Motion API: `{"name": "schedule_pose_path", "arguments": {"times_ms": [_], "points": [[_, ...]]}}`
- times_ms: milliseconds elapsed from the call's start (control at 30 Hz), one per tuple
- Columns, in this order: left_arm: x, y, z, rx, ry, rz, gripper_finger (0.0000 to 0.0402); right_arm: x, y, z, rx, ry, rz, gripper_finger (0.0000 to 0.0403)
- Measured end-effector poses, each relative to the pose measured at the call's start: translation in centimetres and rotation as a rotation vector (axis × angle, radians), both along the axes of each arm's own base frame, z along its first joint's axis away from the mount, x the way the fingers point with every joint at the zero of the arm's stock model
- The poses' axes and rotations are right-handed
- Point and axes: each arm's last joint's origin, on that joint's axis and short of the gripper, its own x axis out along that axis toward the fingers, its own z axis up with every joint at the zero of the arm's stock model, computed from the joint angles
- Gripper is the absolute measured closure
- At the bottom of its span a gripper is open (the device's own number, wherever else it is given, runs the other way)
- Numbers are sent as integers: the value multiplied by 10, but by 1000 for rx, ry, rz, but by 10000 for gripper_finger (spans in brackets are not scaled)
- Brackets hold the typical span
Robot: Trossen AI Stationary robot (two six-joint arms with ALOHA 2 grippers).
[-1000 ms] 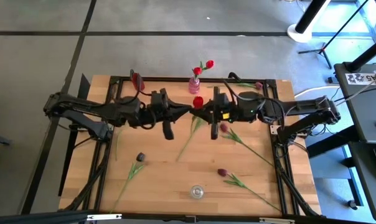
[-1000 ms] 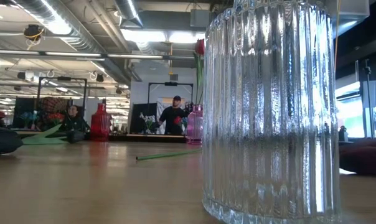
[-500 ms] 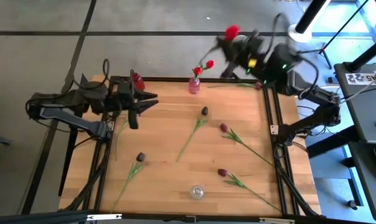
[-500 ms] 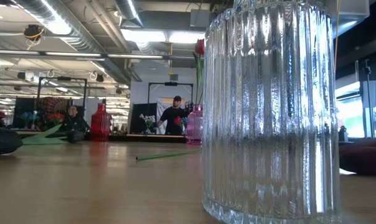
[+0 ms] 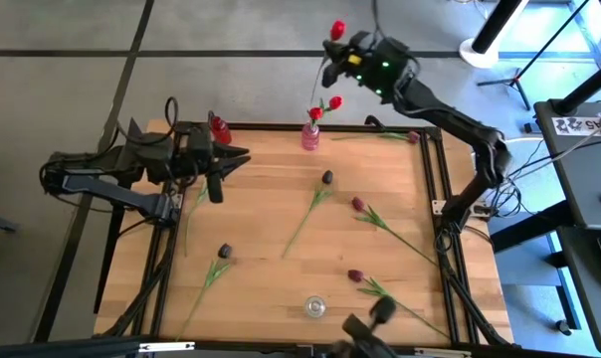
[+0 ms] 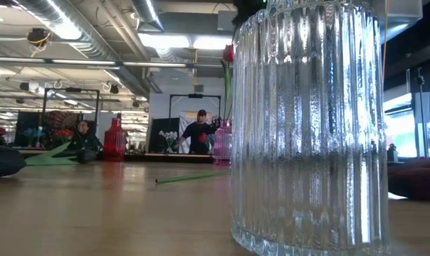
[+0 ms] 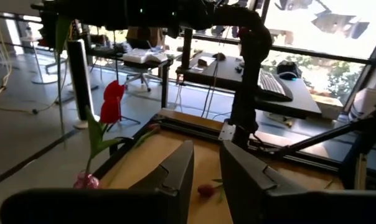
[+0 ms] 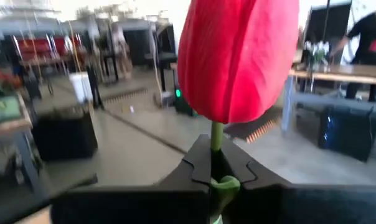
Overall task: Sort flowers into vase by color
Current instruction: Put the red flower into the pink flower vase
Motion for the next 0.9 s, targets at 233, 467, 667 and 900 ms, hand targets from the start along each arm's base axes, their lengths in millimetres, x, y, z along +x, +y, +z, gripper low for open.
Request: {"name": "schedule_pose_path", "arguments": {"times_ms": [233, 467, 667, 900], "points": [[-3, 9, 2, -24, -22, 58, 330, 18, -10, -28, 34, 109, 39, 401], [-4, 15, 0, -42, -15, 89, 330, 17, -9, -29, 82, 108, 46, 401], [-6, 18, -8, -95, 52, 117, 330, 18, -9, -35, 115, 136, 47, 400], [-9, 18, -21, -223, 148, 136, 330, 21, -12, -50, 152, 241, 49, 399]]}}
